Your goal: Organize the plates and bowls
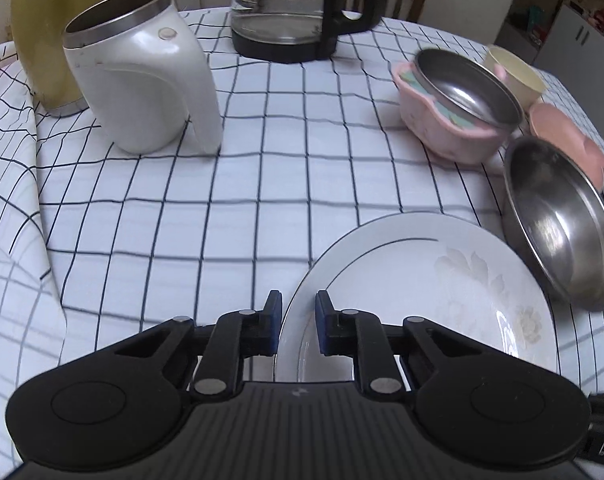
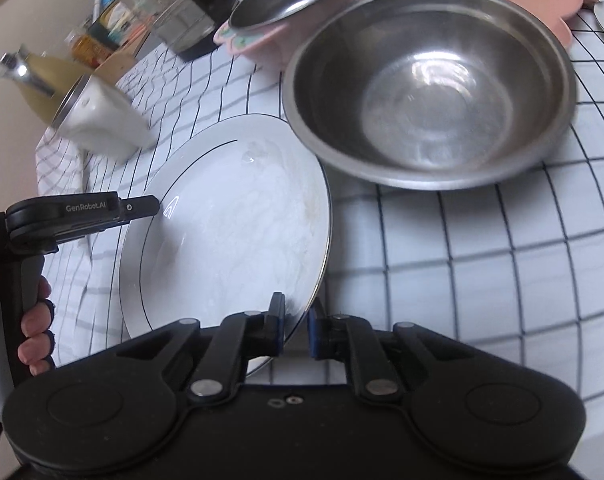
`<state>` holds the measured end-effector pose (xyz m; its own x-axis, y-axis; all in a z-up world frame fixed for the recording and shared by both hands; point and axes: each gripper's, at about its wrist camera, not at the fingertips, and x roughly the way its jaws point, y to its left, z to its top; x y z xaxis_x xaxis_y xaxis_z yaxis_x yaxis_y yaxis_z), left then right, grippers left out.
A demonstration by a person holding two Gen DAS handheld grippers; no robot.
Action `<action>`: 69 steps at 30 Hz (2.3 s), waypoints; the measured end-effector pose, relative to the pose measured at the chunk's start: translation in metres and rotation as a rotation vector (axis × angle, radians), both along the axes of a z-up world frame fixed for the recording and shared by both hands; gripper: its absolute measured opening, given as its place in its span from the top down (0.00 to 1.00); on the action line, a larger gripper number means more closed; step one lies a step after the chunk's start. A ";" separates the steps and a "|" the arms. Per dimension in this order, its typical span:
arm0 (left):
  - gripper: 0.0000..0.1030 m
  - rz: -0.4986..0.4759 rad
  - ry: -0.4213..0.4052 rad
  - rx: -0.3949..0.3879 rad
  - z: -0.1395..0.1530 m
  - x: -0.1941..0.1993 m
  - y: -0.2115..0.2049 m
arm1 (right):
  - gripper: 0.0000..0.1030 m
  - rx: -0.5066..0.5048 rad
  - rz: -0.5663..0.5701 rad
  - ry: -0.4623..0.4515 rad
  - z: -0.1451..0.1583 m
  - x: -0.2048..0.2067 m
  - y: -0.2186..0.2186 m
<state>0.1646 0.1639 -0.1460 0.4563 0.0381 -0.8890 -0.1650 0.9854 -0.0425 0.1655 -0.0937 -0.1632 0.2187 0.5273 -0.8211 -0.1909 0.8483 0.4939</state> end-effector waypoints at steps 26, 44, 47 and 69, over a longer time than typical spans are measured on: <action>0.84 -0.021 0.004 -0.097 -0.005 -0.028 -0.001 | 0.90 -0.044 0.053 -0.070 0.001 0.011 -0.018; 0.86 -0.095 0.010 -0.128 0.009 -0.106 -0.088 | 0.92 -0.073 0.059 -0.038 0.015 -0.043 -0.096; 0.86 -0.129 0.010 -0.139 0.008 -0.113 -0.103 | 0.92 -0.084 0.048 -0.048 0.018 -0.047 -0.114; 0.86 -0.193 -0.012 -0.095 0.017 -0.120 -0.120 | 0.75 -0.163 -0.026 -0.084 0.019 -0.060 -0.144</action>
